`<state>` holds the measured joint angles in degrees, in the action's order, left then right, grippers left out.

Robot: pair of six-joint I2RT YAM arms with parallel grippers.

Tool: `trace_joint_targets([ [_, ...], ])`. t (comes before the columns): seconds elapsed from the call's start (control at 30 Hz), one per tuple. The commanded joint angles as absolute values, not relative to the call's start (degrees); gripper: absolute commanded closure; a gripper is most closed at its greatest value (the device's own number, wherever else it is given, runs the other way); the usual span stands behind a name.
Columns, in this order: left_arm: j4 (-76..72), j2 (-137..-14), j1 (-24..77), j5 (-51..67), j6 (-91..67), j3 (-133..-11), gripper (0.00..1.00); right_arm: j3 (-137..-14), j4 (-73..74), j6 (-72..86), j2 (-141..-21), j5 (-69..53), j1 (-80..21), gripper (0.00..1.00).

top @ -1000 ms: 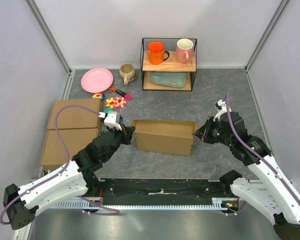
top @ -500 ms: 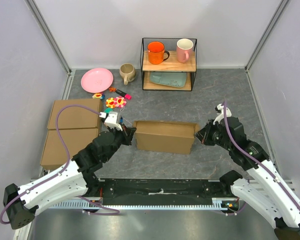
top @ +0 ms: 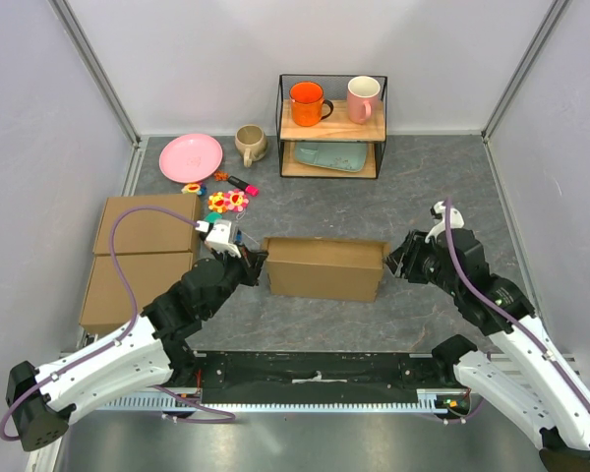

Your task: Fold the paper box

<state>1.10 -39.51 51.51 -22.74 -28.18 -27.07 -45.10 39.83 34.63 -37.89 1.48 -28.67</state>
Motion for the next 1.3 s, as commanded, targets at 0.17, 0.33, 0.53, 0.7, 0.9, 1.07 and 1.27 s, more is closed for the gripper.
trace_joint_targets([
  [0.17,6.8,-42.4,51.5,-26.4,-24.1,-28.6,0.98,-52.8,36.0,32.1,-37.8,3.1,-28.4,0.39],
  [0.33,6.0,-43.5,51.7,-26.3,-23.9,-28.9,0.98,-53.6,35.2,30.8,-39.6,2.2,-28.4,0.46],
  [0.53,6.0,-43.5,51.8,-26.1,-24.0,-28.9,0.98,-52.8,34.6,29.6,-40.0,0.7,-28.4,0.60],
  [0.7,6.1,-43.5,51.8,-26.2,-24.0,-29.0,0.98,-52.0,35.2,29.3,-40.0,0.2,-28.4,0.57],
  [0.9,6.1,-43.3,51.8,-26.1,-24.2,-29.0,0.98,-51.2,35.8,28.4,-38.8,-1.5,-28.4,0.56],
  [1.07,6.0,-43.3,51.8,-26.0,-24.3,-28.9,0.98,-50.1,35.5,27.7,-38.1,-4.0,-28.4,0.53],
  [1.27,6.4,-43.2,51.8,-26.0,-24.6,-29.1,0.98,-49.2,35.9,27.0,-38.6,-4.0,-28.4,0.61],
])
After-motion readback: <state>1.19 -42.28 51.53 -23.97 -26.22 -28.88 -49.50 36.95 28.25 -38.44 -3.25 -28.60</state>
